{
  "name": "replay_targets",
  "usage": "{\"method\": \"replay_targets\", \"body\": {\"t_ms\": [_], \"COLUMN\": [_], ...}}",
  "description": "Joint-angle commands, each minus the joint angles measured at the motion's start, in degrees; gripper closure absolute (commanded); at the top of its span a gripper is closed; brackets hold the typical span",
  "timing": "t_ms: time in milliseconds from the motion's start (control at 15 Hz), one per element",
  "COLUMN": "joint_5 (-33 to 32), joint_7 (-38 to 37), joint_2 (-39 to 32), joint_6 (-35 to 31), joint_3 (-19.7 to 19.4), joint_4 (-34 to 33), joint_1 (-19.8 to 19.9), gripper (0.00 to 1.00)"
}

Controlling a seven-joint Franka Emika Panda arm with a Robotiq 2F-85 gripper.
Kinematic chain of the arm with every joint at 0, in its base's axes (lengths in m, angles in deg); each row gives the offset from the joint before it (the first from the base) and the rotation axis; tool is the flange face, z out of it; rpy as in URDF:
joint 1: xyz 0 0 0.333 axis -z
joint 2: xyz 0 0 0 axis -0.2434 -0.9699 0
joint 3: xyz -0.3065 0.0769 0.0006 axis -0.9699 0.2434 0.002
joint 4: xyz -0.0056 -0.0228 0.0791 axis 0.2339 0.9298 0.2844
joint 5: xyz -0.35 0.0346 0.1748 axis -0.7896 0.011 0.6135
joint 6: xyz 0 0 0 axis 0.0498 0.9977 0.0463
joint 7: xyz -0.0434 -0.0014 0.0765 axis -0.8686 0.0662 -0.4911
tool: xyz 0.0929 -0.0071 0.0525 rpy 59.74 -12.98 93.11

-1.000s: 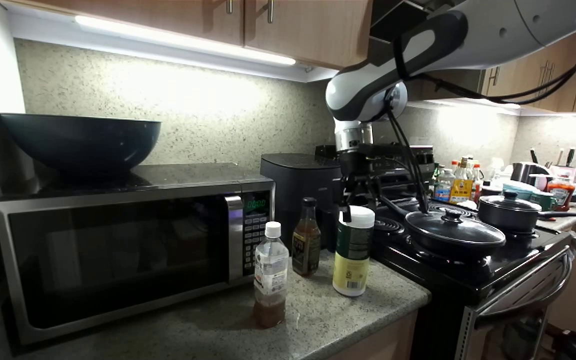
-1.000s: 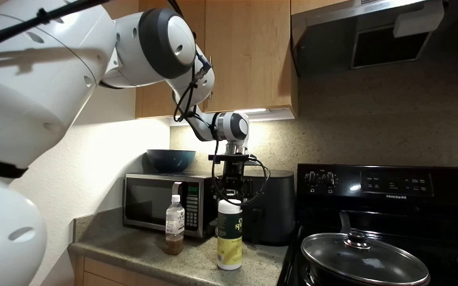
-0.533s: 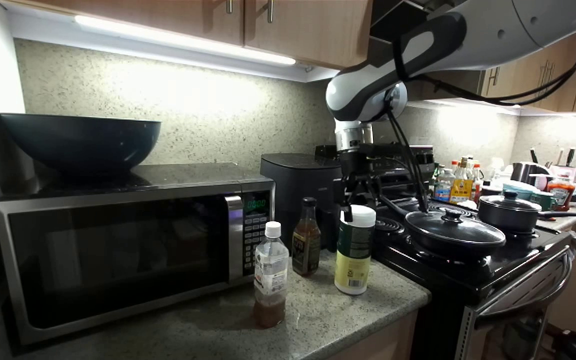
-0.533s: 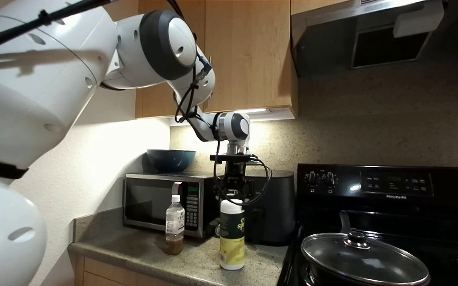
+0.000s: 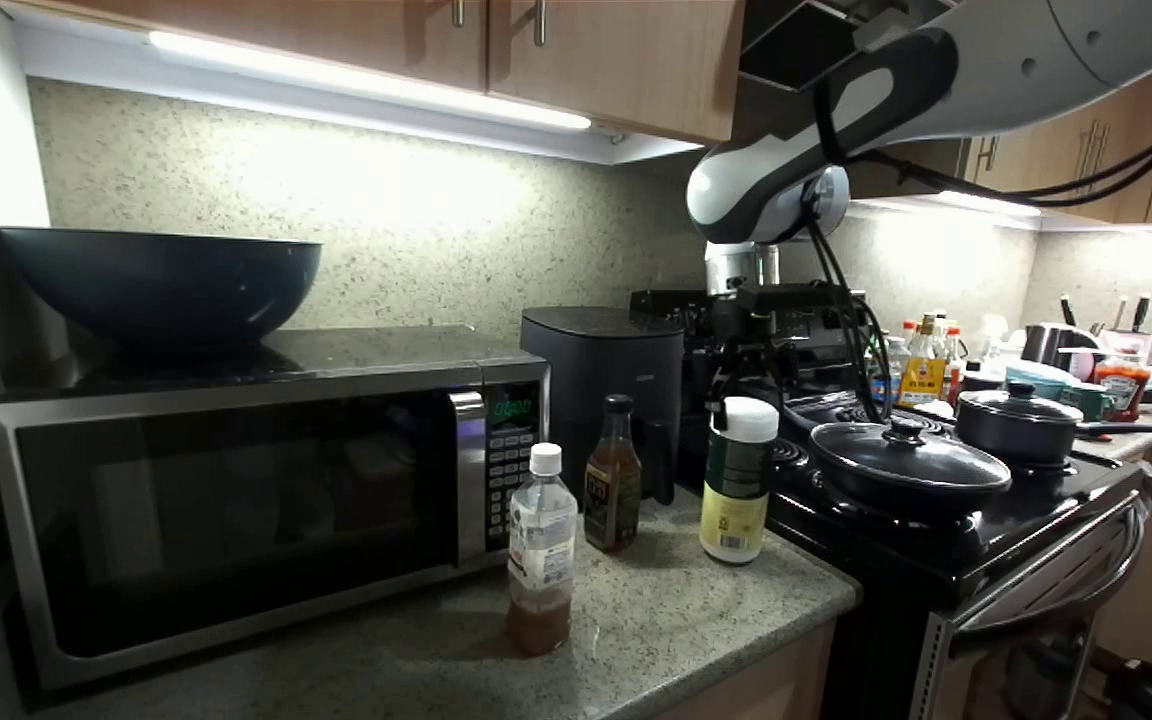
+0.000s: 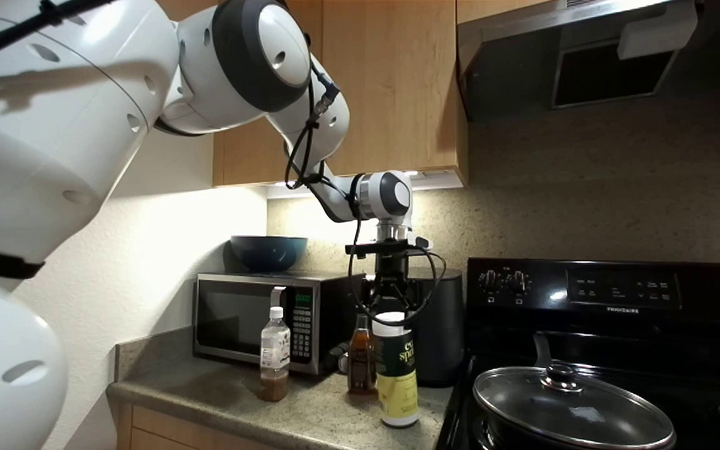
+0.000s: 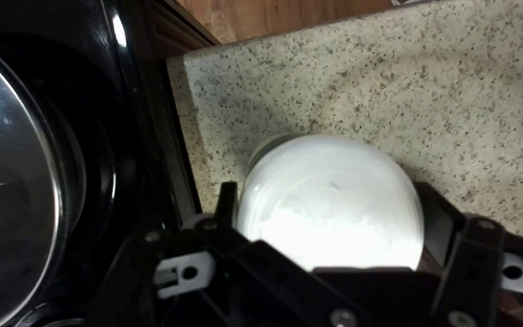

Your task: Move the glass bottle backwards and move the container on the right to the right then move the glass bottle forwards.

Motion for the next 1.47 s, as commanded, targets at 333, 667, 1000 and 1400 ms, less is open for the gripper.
{"method": "replay_targets", "body": {"t_ms": [333, 667, 1000, 1400], "joint_5": [1.01, 2.73, 2.84, 2.98], "joint_7": [-4.99, -6.36, -8.36, -10.03], "joint_2": [2.80, 4.63, 4.92, 4.58], "joint_6": [-0.12, 1.25, 1.33, 1.93], "joint_3": [-0.31, 0.46, 0.60, 0.63], "joint_4": [3.72, 5.85, 6.91, 6.42], "joint_1": [1.92, 1.56, 1.01, 1.02], "gripper": [0.33, 0.33, 0.02, 0.00]}}
